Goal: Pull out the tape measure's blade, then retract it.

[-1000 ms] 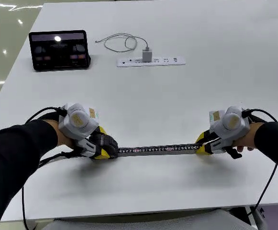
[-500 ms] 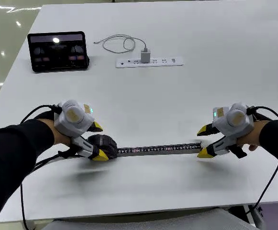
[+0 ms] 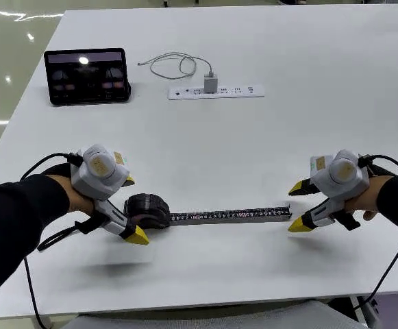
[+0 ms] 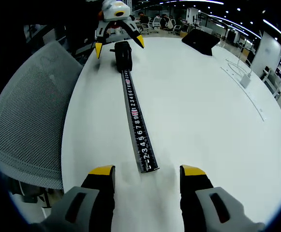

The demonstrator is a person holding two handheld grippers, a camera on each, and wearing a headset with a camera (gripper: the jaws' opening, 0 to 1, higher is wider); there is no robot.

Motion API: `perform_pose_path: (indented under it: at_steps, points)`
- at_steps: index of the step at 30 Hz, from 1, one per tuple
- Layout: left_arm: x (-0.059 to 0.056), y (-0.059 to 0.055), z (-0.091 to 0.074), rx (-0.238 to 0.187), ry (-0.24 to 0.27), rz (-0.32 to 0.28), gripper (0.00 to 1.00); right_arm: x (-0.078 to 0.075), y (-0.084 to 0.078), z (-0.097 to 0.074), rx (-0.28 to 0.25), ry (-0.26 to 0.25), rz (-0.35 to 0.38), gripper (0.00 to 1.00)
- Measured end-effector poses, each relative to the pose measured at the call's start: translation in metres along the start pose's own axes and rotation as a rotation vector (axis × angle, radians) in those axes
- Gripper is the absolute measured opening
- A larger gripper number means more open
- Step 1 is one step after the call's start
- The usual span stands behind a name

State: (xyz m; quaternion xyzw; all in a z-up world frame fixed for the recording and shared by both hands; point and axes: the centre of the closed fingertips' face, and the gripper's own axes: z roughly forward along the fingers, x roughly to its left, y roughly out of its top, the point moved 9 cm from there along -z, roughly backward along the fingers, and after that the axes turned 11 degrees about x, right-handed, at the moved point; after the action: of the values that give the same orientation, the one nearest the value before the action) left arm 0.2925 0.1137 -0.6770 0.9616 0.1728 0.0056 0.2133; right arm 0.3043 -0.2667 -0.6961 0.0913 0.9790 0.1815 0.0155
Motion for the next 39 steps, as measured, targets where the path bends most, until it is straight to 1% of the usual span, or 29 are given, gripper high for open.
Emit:
perform_pose_path:
  at_steps: [1, 2, 3, 4, 5, 6, 8, 9, 10, 11, 12, 13, 15, 16, 17, 18, 19, 21, 22, 23, 24, 25, 28, 30, 32, 34, 35, 38, 39]
  points:
    - [0.001, 0.000, 0.000, -0.003, 0.010, -0.001, 0.92, -0.001, 0.000, 0.000, -0.001, 0.000, 0.003, 0.51]
    - [0.005, 0.001, -0.001, -0.014, 0.053, 0.002, 0.95, -0.001, 0.000, 0.000, -0.002, 0.003, 0.013, 0.52]
    - [0.006, 0.001, -0.002, -0.016, 0.048, -0.009, 0.98, -0.001, 0.000, 0.000, -0.002, 0.005, 0.020, 0.52]
    - [0.006, 0.001, -0.003, -0.024, 0.041, -0.023, 0.98, -0.002, 0.000, 0.000, -0.004, 0.004, 0.027, 0.54]
    - [0.007, 0.001, -0.003, -0.029, 0.047, -0.038, 0.99, -0.002, 0.000, 0.000, -0.006, 0.006, 0.038, 0.56]
    - [0.007, 0.001, -0.004, -0.034, 0.054, -0.037, 1.00, -0.002, 0.000, 0.000, -0.009, 0.008, 0.047, 0.58]
    - [0.008, 0.000, -0.005, -0.035, 0.074, -0.045, 1.00, -0.001, 0.002, 0.000, -0.026, 0.013, 0.060, 0.63]
    - [0.009, -0.001, -0.005, -0.033, 0.087, -0.045, 1.00, -0.001, 0.002, 0.000, -0.034, 0.006, 0.073, 0.66]
    - [0.011, -0.003, -0.006, -0.026, 0.109, -0.061, 1.00, -0.002, 0.002, 0.000, -0.040, -0.002, 0.101, 0.69]
    - [0.011, -0.004, -0.006, -0.034, 0.102, -0.069, 1.00, -0.002, 0.003, -0.001, -0.049, -0.007, 0.117, 0.72]
    - [0.012, -0.006, -0.005, -0.046, 0.098, -0.096, 1.00, -0.003, 0.003, -0.001, -0.055, -0.020, 0.137, 0.74]
    - [0.012, -0.007, -0.005, -0.047, 0.102, -0.103, 1.00, -0.003, 0.003, -0.001, -0.053, -0.019, 0.147, 0.77]
    - [0.012, -0.010, -0.006, -0.060, 0.110, -0.132, 1.00, -0.004, 0.001, -0.001, -0.052, -0.043, 0.184, 0.82]
    - [0.012, -0.010, -0.006, -0.075, 0.110, -0.148, 1.00, -0.003, 0.001, -0.001, -0.060, -0.043, 0.194, 0.85]
    - [0.011, -0.011, -0.007, -0.098, 0.110, -0.171, 1.00, -0.002, 0.000, -0.001, -0.070, -0.052, 0.213, 0.86]
    - [0.009, -0.012, -0.008, -0.111, 0.110, -0.185, 1.00, -0.001, -0.001, -0.002, -0.078, -0.066, 0.229, 0.87]
    - [0.008, -0.014, -0.009, -0.127, 0.111, -0.201, 1.00, 0.000, -0.002, -0.002, -0.085, -0.070, 0.239, 0.89]
    - [0.008, -0.018, -0.012, -0.149, 0.131, -0.220, 1.00, 0.002, -0.005, -0.003, -0.099, -0.086, 0.274, 0.90]
    - [0.008, -0.021, -0.013, -0.170, 0.140, -0.246, 1.00, 0.005, -0.005, -0.004, -0.124, -0.092, 0.302, 0.90]
    - [0.008, -0.024, -0.014, -0.187, 0.139, -0.265, 1.00, 0.007, -0.007, -0.005, -0.129, -0.093, 0.314, 0.90]
    - [0.008, -0.027, -0.015, -0.200, 0.146, -0.297, 1.00, 0.008, -0.008, -0.006, -0.138, -0.107, 0.330, 0.91]
    - [0.009, -0.031, -0.018, -0.224, 0.167, -0.329, 1.00, 0.011, -0.009, -0.006, -0.153, -0.123, 0.354, 0.90]
    - [0.007, -0.041, -0.023, -0.267, 0.200, -0.372, 1.00, 0.017, -0.015, -0.007, -0.179, -0.135, 0.392, 0.91]
    - [0.003, -0.048, -0.025, -0.281, 0.206, -0.400, 1.00, 0.023, -0.018, -0.008, -0.198, -0.148, 0.413, 0.91]
    - [0.000, -0.055, -0.026, -0.291, 0.226, -0.411, 1.00, 0.031, -0.022, -0.008, -0.219, -0.161, 0.429, 0.91]
    - [-0.004, -0.061, -0.027, -0.291, 0.222, -0.447, 1.00, 0.038, -0.025, -0.008, -0.221, -0.162, 0.436, 0.91]
    - [-0.007, -0.066, -0.028, -0.297, 0.228, -0.461, 1.00, 0.039, -0.028, -0.007, -0.241, -0.172, 0.458, 0.91]
    - [-0.013, -0.073, -0.029, -0.307, 0.238, -0.497, 1.00, 0.049, -0.031, -0.009, -0.246, -0.186, 0.469, 0.91]
    - [-0.015, -0.075, -0.029, -0.310, 0.237, -0.502, 1.00, 0.048, -0.033, -0.009, -0.257, -0.187, 0.480, 0.91]
